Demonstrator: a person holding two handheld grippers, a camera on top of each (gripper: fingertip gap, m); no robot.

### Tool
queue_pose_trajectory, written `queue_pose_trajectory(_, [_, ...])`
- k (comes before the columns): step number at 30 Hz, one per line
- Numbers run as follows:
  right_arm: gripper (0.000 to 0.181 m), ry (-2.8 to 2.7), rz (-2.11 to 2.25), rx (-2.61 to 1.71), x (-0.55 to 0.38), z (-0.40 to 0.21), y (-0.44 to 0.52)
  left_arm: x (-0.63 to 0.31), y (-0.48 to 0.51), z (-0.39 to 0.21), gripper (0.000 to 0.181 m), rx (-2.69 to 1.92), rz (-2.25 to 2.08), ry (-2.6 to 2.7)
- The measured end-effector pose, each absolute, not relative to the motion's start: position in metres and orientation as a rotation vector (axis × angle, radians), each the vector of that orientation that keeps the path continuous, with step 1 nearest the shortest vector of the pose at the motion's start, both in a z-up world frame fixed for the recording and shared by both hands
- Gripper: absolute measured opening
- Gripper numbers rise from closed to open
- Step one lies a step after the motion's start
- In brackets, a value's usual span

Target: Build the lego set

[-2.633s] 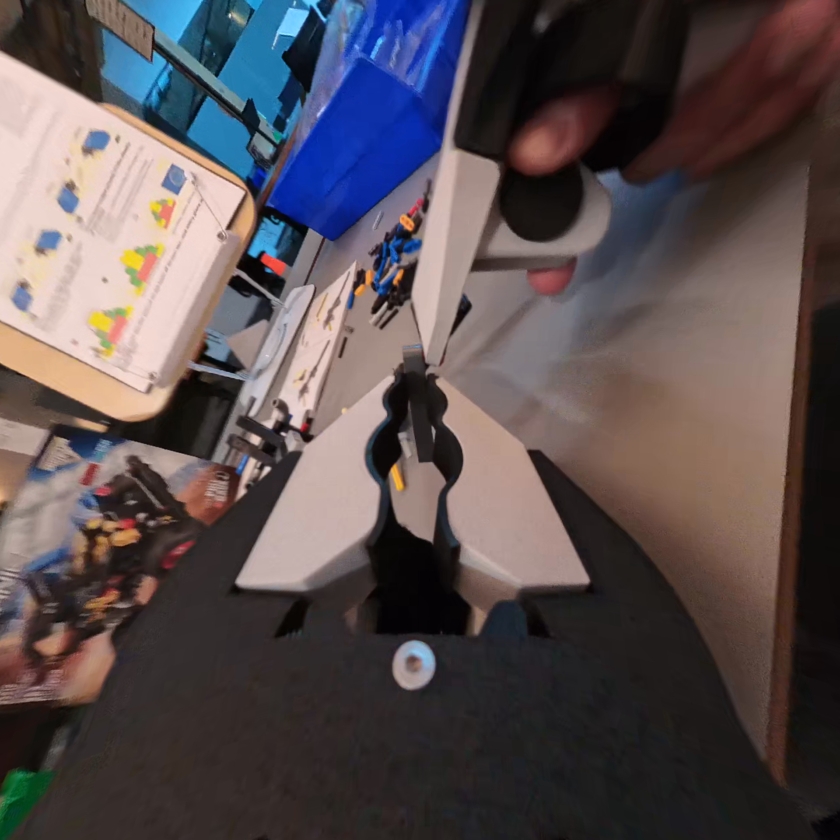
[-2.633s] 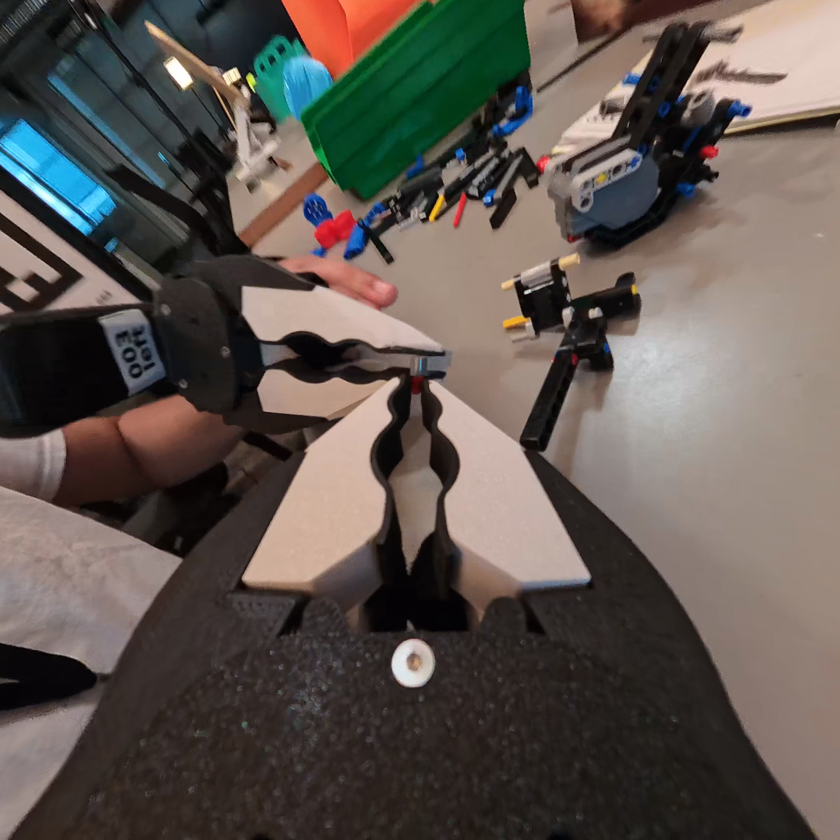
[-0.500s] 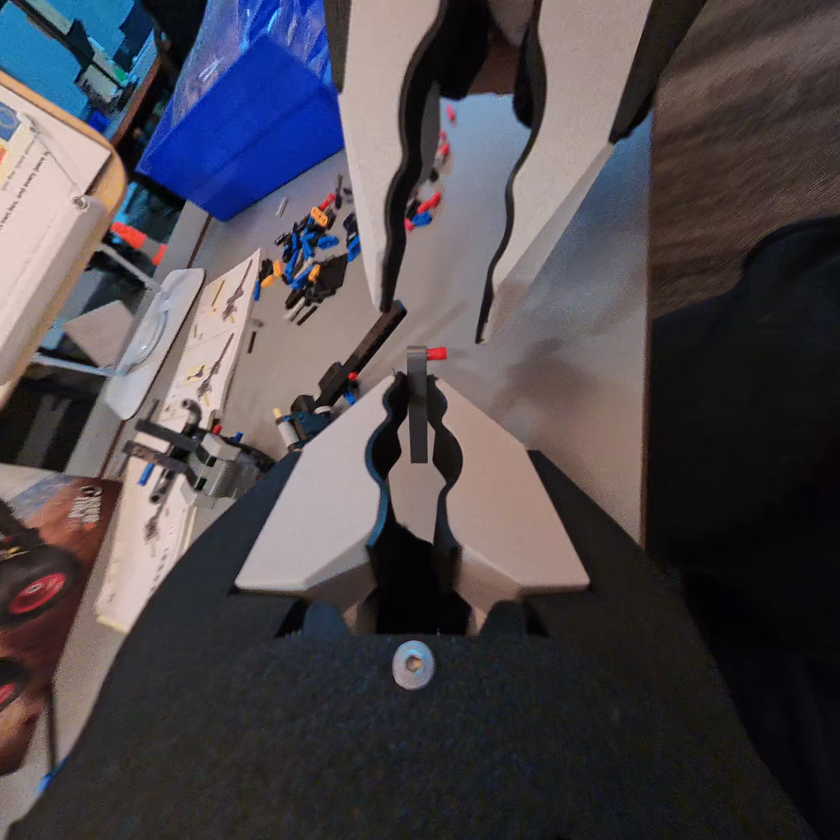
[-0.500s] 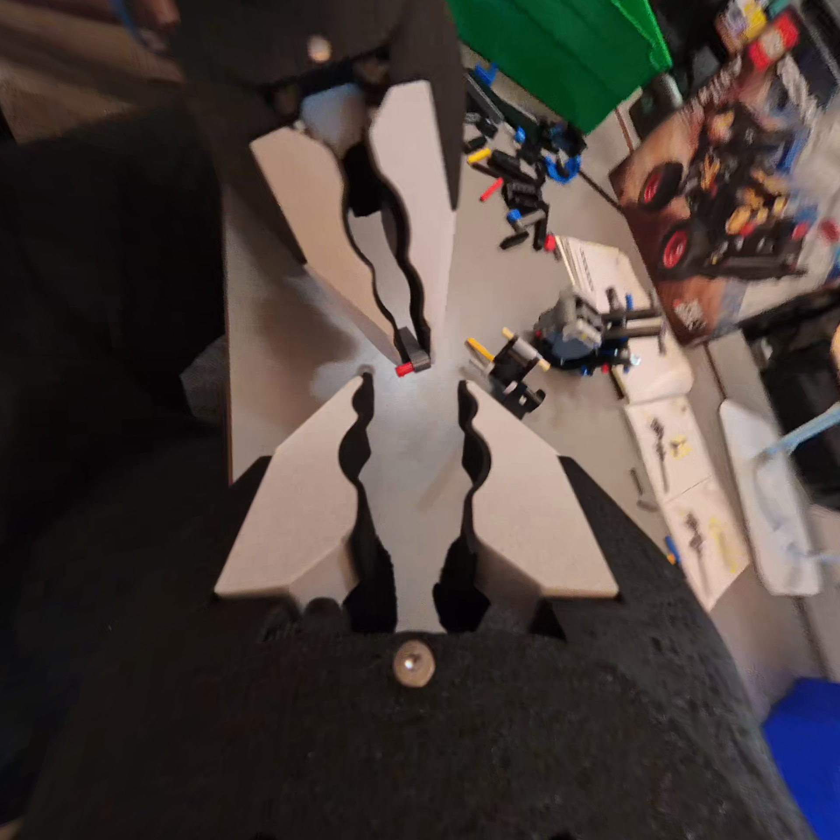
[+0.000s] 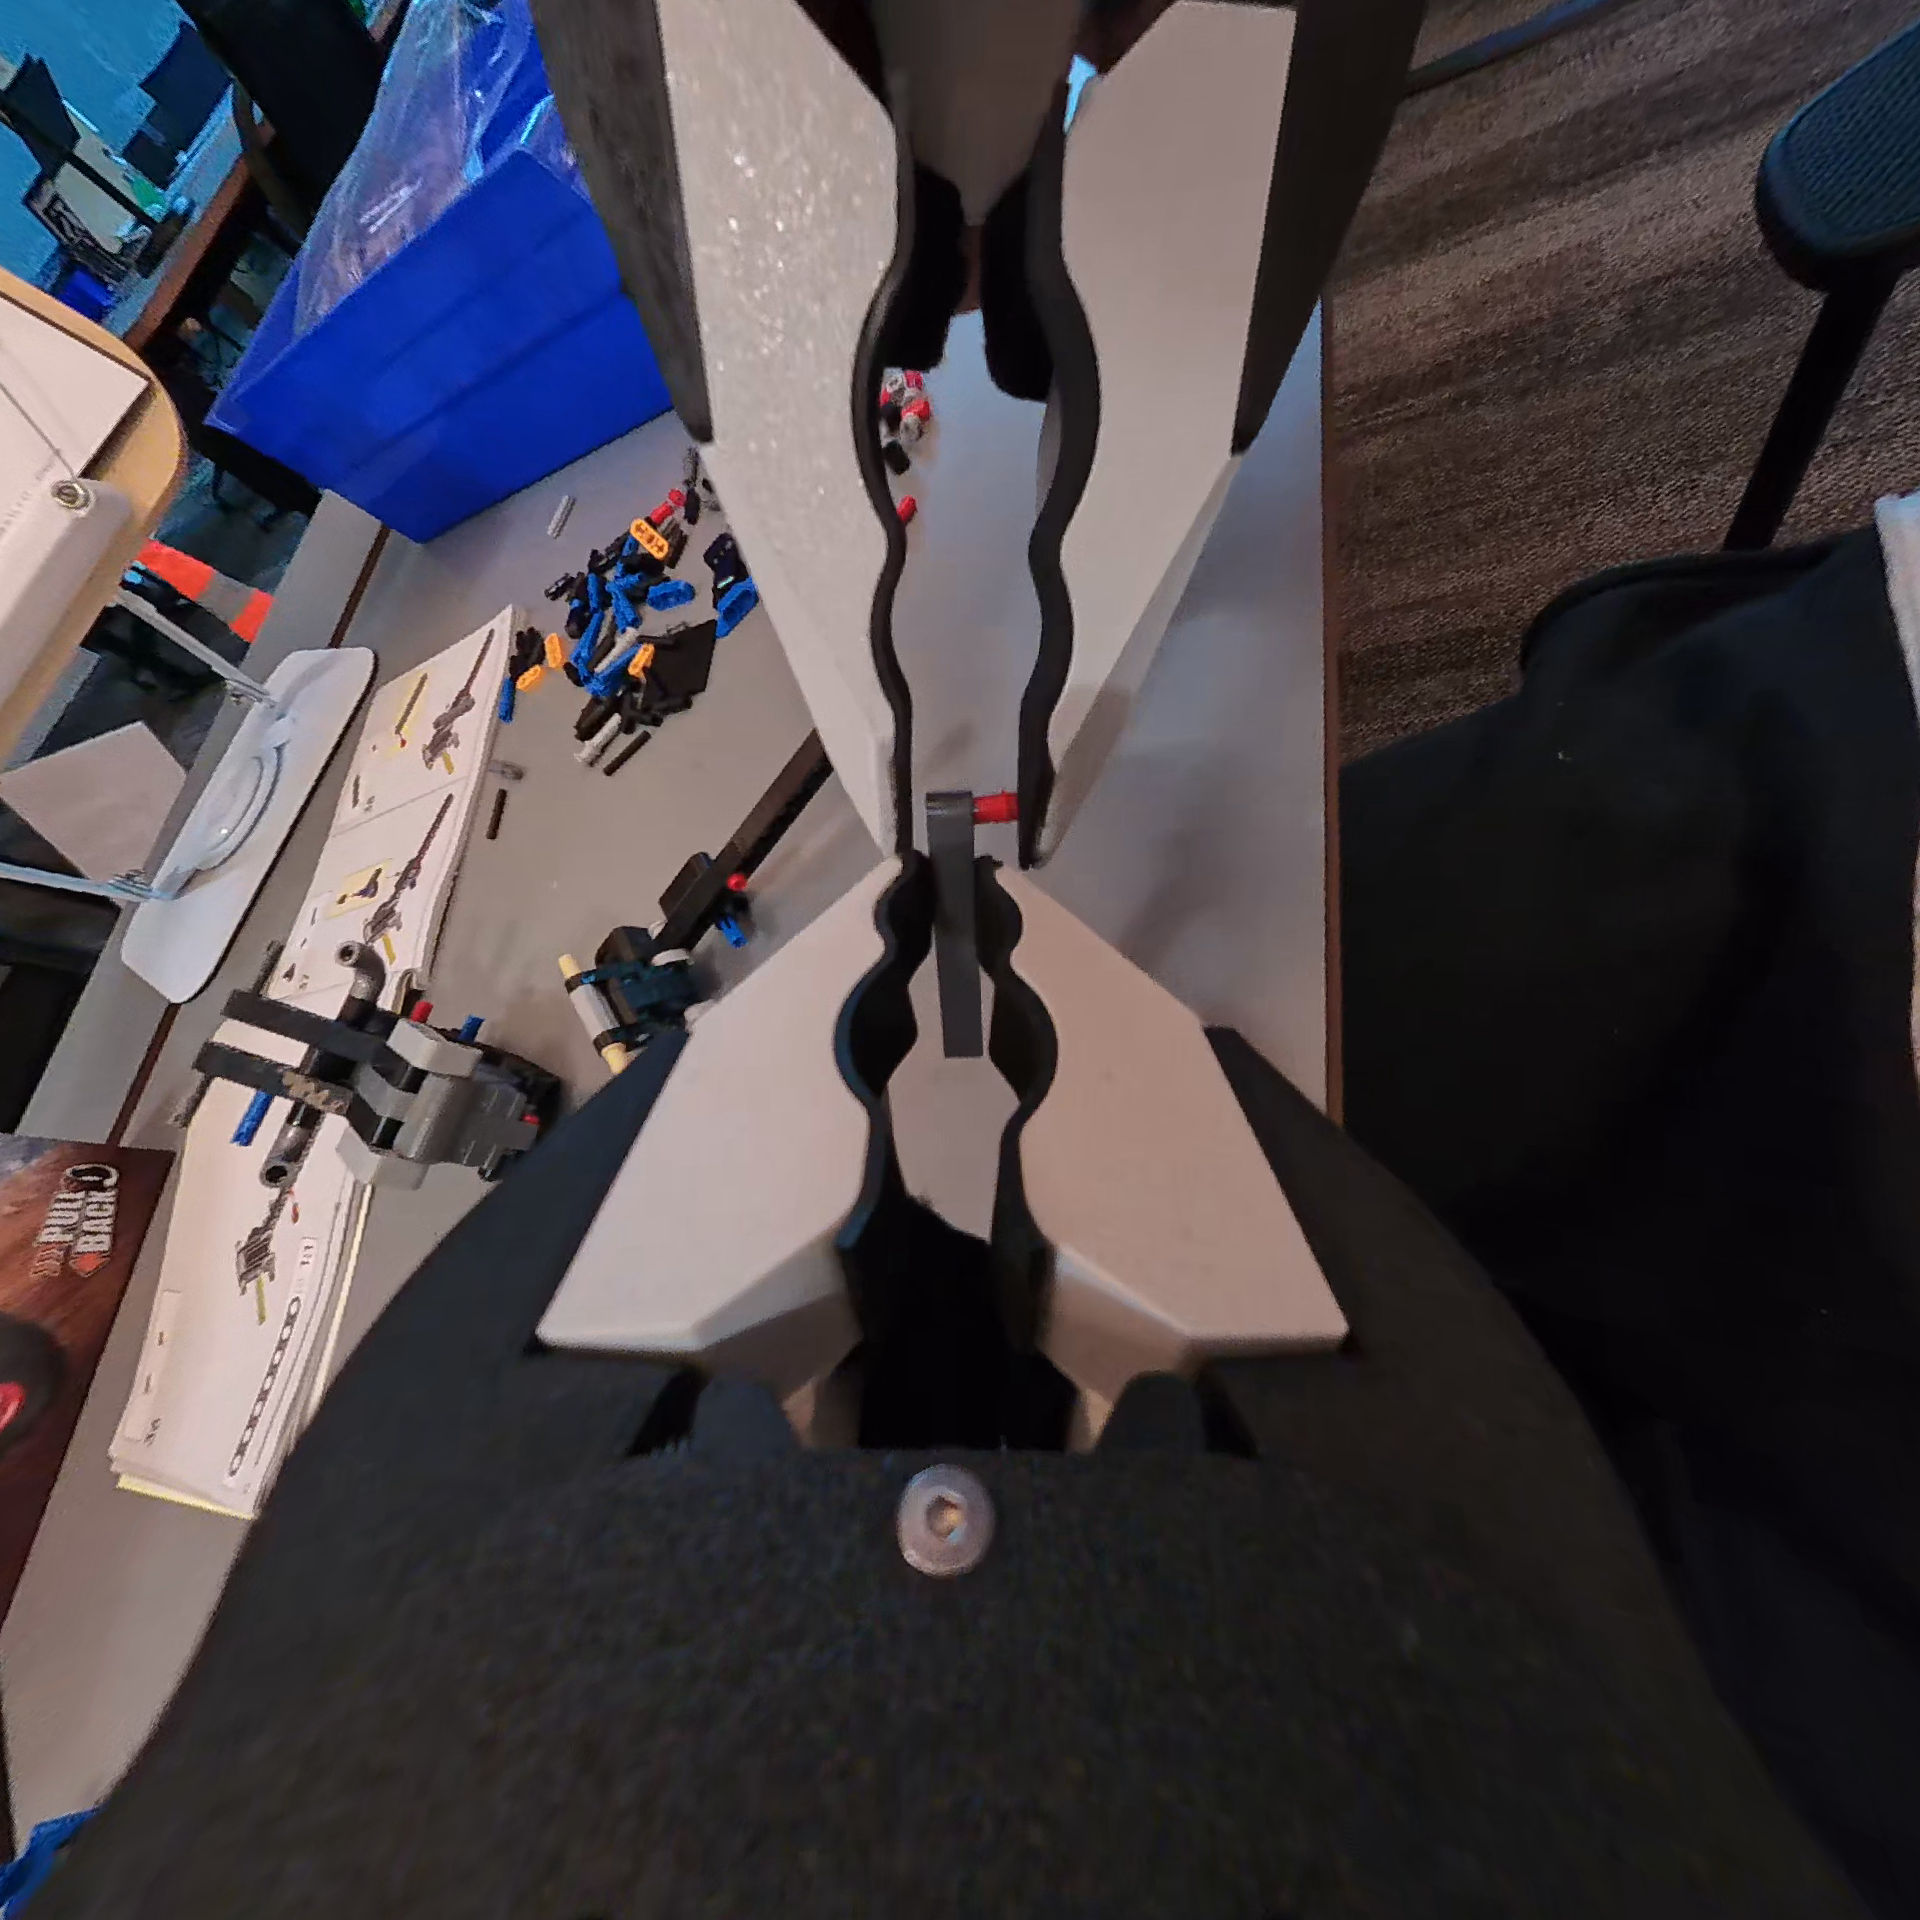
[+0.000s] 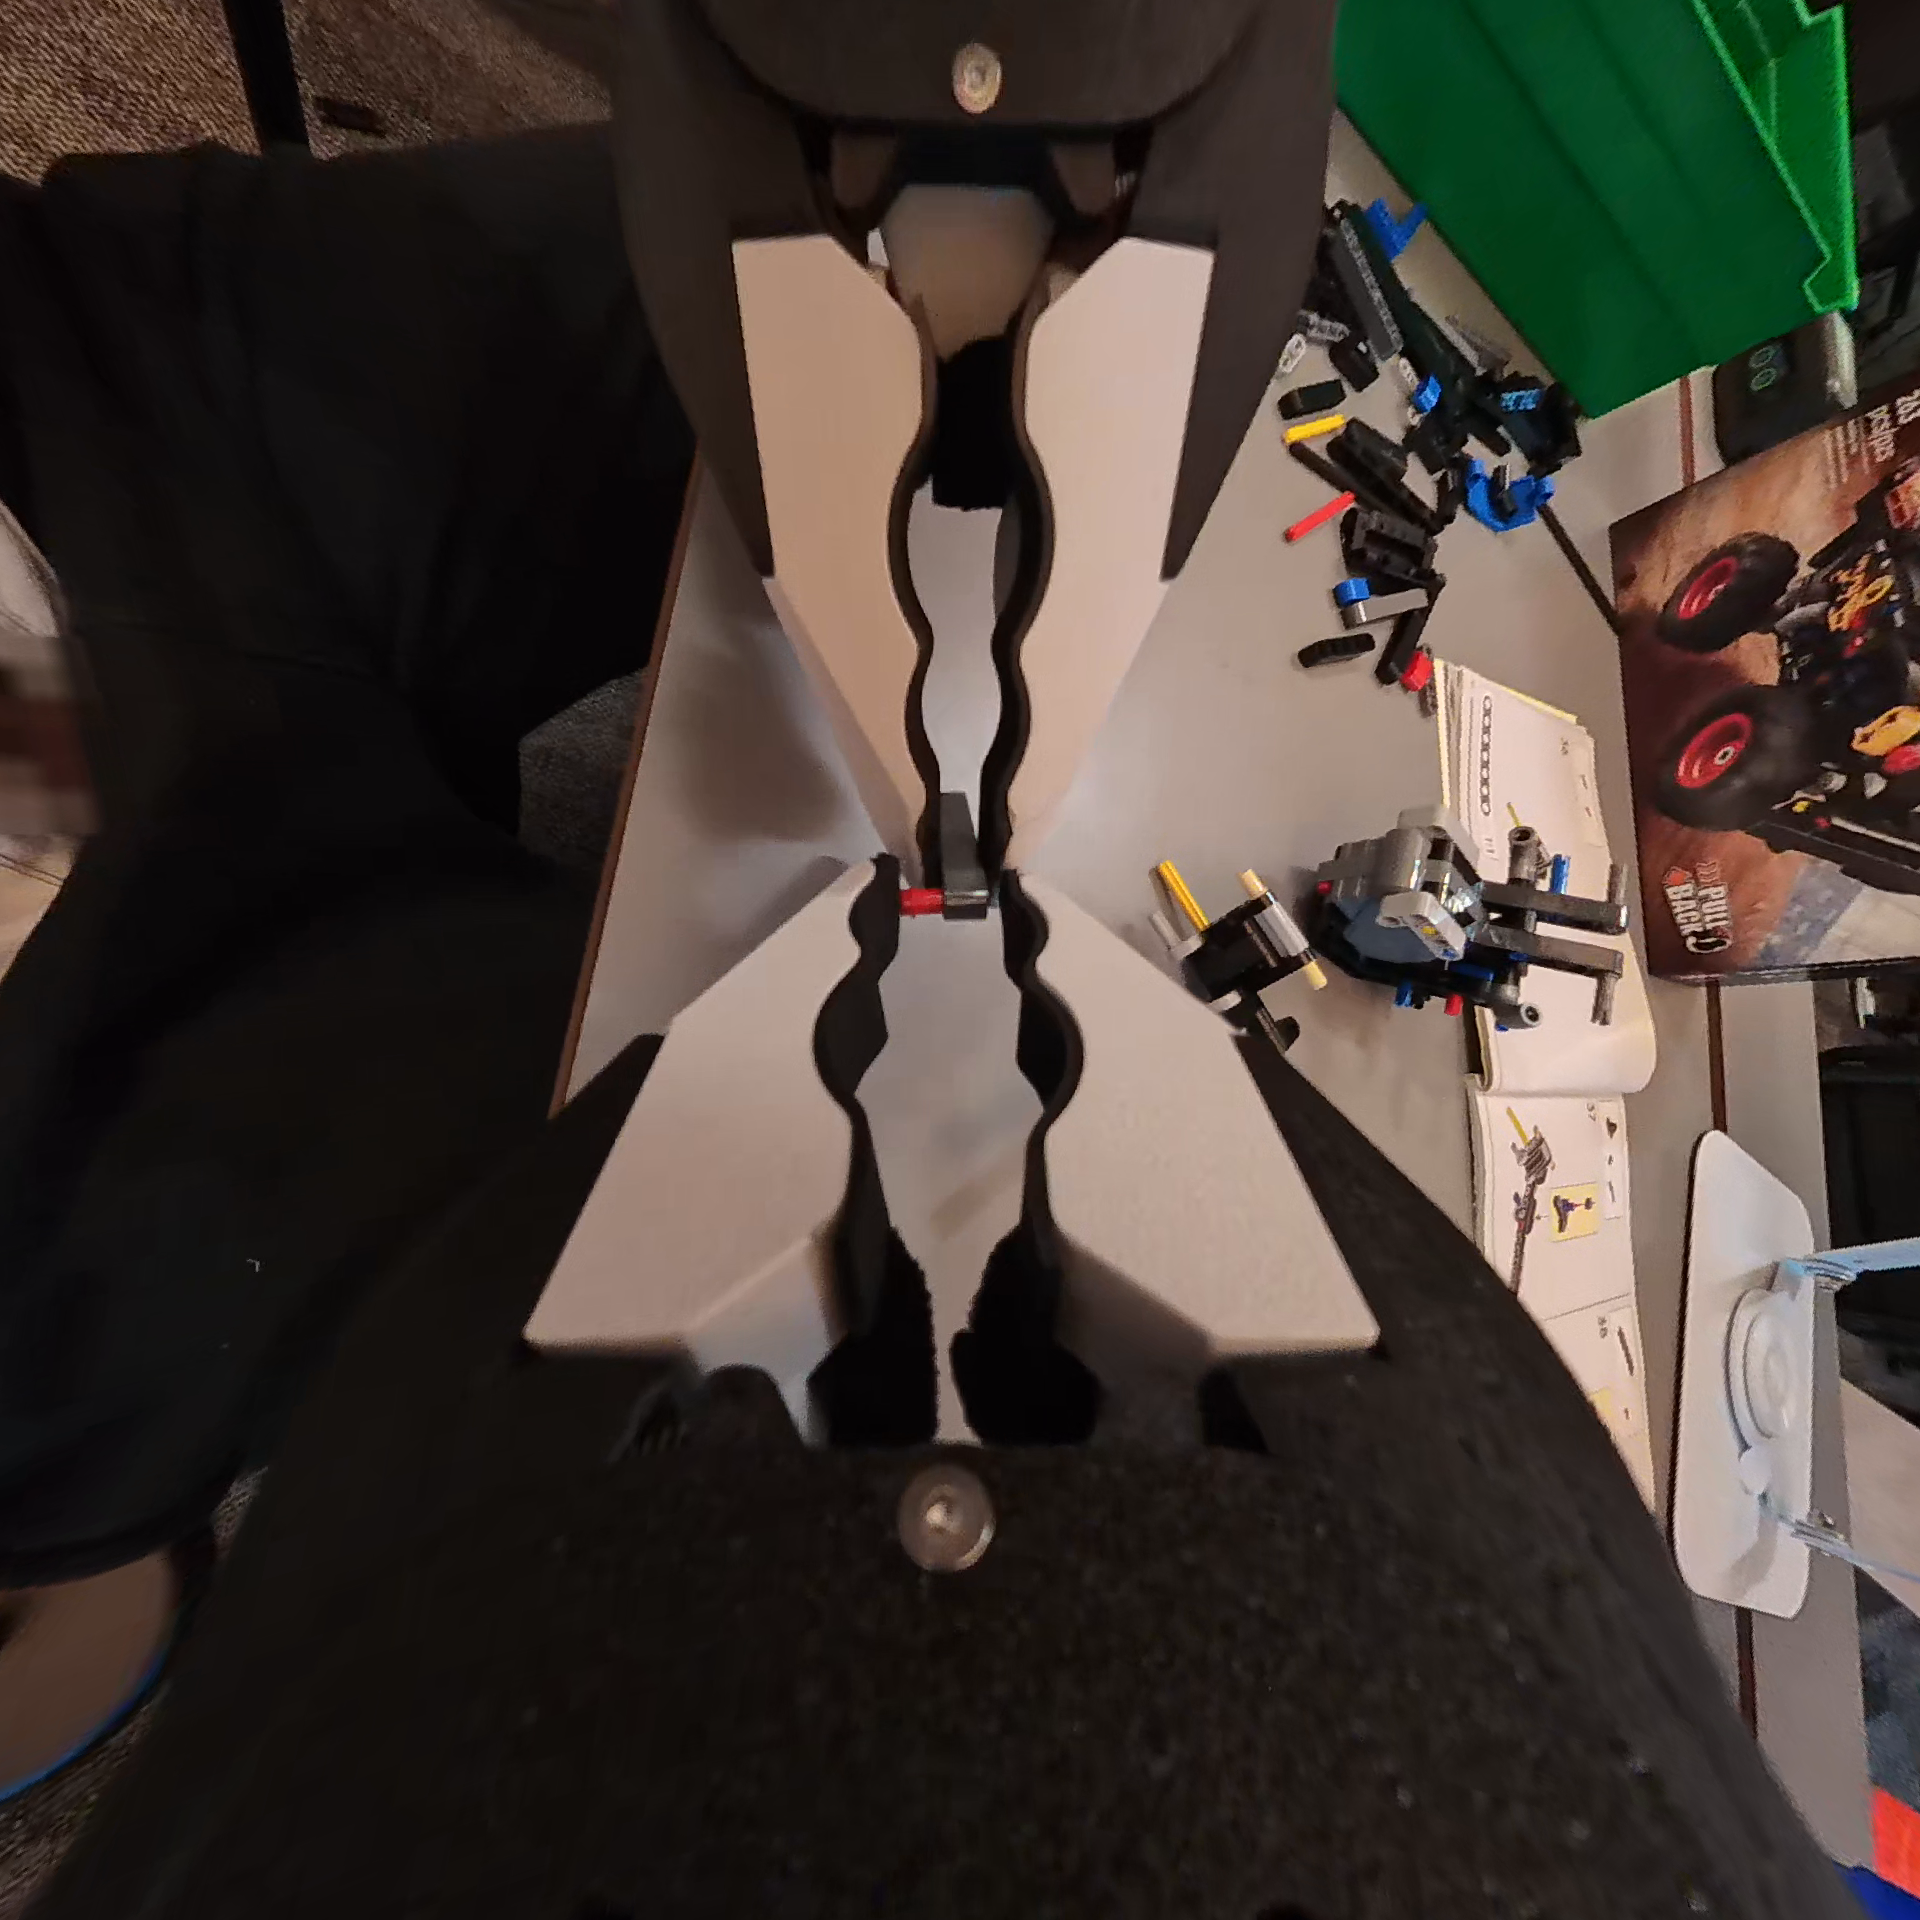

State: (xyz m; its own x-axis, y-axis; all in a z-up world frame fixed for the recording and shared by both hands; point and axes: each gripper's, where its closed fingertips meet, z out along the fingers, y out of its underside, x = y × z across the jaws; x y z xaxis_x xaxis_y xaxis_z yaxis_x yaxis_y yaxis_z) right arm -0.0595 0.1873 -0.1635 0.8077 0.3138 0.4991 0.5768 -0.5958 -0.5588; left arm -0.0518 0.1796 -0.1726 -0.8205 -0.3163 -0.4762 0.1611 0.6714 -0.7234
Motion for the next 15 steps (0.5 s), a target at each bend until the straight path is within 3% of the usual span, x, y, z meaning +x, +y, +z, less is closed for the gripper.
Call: queue_pose_trajectory(15, [0.010,-0.752,-0.459,-2.272,-0.0582,-0.1680,0.1813,-0.0540,0.1765,-0.1757,0.006,-0.113,-1.067,2.301])
